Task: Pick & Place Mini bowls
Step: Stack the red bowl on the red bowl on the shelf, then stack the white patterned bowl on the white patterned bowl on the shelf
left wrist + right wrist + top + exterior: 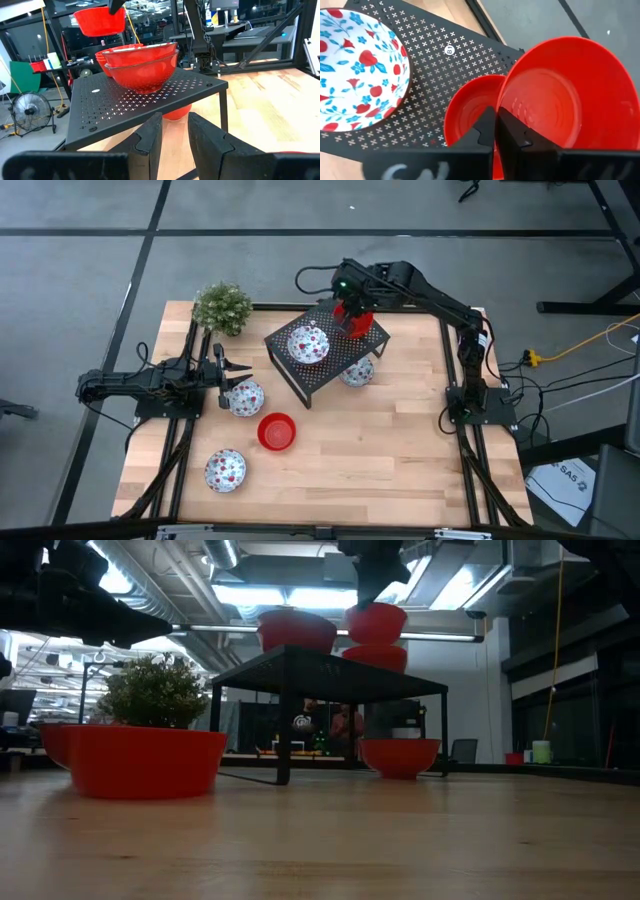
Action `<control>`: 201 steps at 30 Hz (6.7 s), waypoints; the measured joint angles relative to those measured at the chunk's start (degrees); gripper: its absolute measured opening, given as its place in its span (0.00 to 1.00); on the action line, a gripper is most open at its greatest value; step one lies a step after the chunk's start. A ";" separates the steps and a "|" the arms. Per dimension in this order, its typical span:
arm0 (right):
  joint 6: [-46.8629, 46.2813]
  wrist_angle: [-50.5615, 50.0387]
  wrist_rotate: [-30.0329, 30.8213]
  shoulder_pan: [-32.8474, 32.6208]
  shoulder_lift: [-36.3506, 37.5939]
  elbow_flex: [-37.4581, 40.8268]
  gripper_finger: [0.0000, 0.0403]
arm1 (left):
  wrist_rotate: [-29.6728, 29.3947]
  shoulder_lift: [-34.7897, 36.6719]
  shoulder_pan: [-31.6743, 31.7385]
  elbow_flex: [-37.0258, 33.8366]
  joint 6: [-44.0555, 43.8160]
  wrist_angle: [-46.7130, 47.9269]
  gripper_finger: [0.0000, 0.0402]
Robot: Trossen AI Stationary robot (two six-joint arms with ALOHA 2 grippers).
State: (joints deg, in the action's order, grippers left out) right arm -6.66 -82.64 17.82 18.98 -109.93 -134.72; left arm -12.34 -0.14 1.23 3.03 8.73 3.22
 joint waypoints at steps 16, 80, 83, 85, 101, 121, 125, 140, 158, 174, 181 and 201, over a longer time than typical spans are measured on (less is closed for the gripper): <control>-4.39 -1.11 -5.88 -1.14 -1.40 1.31 0.02 | 0.00 0.00 0.00 0.00 0.00 -0.02 0.22; 3.04 4.30 -11.88 -2.22 3.65 -0.35 0.40 | 0.00 0.01 -0.01 0.00 0.00 -0.01 0.22; 3.98 5.95 -11.91 -3.15 4.85 0.26 0.40 | 0.00 0.00 -0.01 -0.01 0.00 -0.02 0.22; 4.14 6.46 -11.90 -3.82 5.05 0.26 0.40 | 0.00 0.00 0.00 -0.01 0.00 0.00 0.22; 12.72 -1.46 -11.88 -16.87 5.05 0.33 0.40 | 0.00 0.00 -0.02 -0.01 0.00 -0.01 0.22; 7.37 0.02 0.28 -28.50 12.28 23.98 0.40 | 0.00 0.02 -0.02 -0.02 0.00 0.00 0.22; 5.70 10.59 2.37 -29.26 18.26 38.34 0.40 | 0.00 0.00 -0.02 0.00 0.00 -0.01 0.22; 7.25 37.90 5.09 -29.38 23.69 70.29 0.40 | 0.00 0.00 -0.02 -0.02 0.00 0.00 0.22; 17.21 56.18 8.23 -24.64 23.68 84.74 0.40 | 0.00 0.00 -0.02 0.00 0.00 0.00 0.22; 22.14 61.07 2.04 -19.45 21.45 86.31 0.37 | 0.00 0.02 0.00 0.00 0.00 0.00 0.22; 21.63 60.27 -3.69 -19.43 21.31 86.12 0.15 | 0.00 0.01 -0.02 -0.02 0.00 0.00 0.22; 5.86 54.83 -7.26 -24.38 22.93 83.08 0.03 | 0.00 0.00 -0.02 -0.01 0.00 -0.01 0.22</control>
State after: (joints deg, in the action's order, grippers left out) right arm -0.80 -27.80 10.56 -5.39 -87.00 -51.64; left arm -12.34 -0.14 1.21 3.01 8.73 3.22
